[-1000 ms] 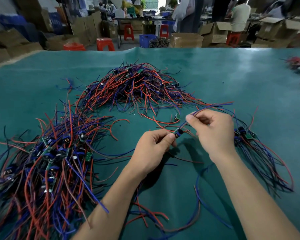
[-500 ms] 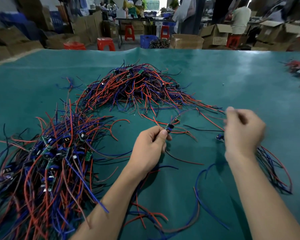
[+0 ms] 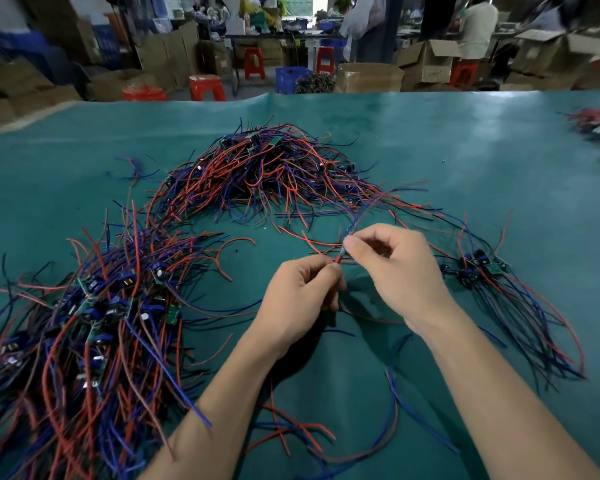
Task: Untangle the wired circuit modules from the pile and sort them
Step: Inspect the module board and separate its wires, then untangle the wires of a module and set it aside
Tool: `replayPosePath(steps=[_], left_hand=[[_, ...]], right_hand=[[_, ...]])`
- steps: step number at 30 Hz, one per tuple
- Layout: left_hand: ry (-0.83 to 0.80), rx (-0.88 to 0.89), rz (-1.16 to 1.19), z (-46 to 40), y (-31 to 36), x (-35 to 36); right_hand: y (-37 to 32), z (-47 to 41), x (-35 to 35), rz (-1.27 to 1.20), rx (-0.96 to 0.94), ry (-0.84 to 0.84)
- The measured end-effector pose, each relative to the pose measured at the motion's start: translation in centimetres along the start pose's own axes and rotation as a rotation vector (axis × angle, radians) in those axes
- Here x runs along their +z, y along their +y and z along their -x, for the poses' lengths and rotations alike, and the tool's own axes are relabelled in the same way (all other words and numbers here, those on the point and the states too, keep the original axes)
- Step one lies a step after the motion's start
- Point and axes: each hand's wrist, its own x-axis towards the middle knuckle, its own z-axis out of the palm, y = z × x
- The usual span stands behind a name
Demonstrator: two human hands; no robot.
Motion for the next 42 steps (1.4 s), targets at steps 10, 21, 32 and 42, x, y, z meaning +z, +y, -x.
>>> replayPosePath(steps=[10, 21, 32, 42], left_hand=[[-0.070, 0.007, -0.044, 0.4, 0.7, 0.2], [-0.026, -0.024, -0.047, 0.3, 0.4, 0.2], [-0.017, -0.030, -0.077, 0.0, 0.2, 0.1], [-0.001, -0.056, -0.073, 0.1, 0.2, 0.1]], right_hand=[[-1.3, -1.8, -4.7, 0.045, -0.115, 0.636], [-15.0, -1.8, 3.0, -0.339, -0.131, -0.059], [-5.1, -8.8, 4.5, 0.903, 0.067, -0.315], [0.0, -8.1, -2.5, 0.185, 0.325, 0.074]])
